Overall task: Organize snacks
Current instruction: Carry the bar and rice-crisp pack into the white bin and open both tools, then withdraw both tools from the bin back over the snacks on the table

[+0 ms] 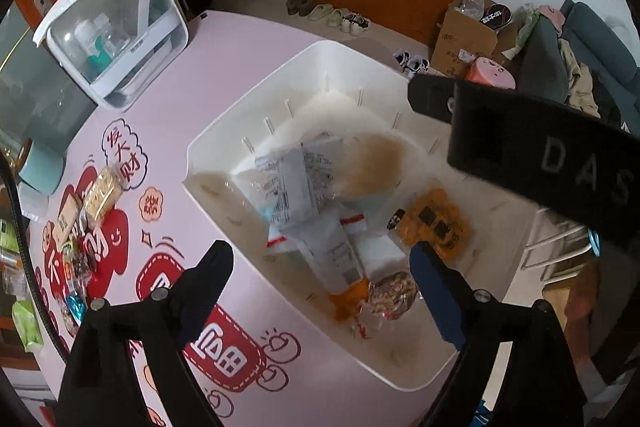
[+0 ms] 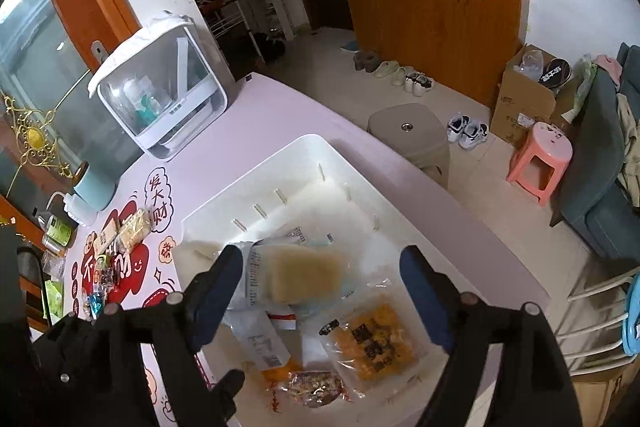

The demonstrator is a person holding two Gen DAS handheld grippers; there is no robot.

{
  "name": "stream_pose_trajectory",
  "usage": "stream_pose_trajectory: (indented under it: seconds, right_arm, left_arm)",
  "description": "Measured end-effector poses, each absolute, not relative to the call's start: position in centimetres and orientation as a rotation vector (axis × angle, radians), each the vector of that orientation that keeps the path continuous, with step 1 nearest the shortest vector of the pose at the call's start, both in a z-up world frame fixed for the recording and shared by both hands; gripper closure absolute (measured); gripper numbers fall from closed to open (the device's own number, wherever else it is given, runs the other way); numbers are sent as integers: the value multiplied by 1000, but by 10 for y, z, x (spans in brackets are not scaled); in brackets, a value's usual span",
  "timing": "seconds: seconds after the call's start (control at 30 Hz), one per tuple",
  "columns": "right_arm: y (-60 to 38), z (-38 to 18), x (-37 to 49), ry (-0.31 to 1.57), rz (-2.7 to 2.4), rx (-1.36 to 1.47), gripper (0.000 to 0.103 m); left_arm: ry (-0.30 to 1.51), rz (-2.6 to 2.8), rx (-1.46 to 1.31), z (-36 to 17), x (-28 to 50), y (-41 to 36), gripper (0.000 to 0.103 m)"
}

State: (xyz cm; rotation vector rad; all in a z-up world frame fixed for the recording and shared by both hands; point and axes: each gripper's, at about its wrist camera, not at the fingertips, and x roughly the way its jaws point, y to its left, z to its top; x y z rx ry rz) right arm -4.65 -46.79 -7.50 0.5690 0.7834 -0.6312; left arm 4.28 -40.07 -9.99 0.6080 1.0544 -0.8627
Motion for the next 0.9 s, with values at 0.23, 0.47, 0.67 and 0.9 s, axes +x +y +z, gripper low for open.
stream_pose_trajectory:
  seconds: [0.23,0.47,0.67,0.9]
  right_arm:
    - [-464,-71,-49,780,-633,571,21]
    - [-443,-68,-51,794,-597,550,21]
    - [-414,-65,-49,802,-552,504,21]
    - [-369,-67,-33,845,-465,412,21]
  left_arm:
    - [1042,-842,564,-88,42,-375,14]
    - [1041,-814,532,-80,40,-346,14]
    - [1063,-768,511,-83,41,-310,14]
    - [1083,-669,472,-86,53,-253,14]
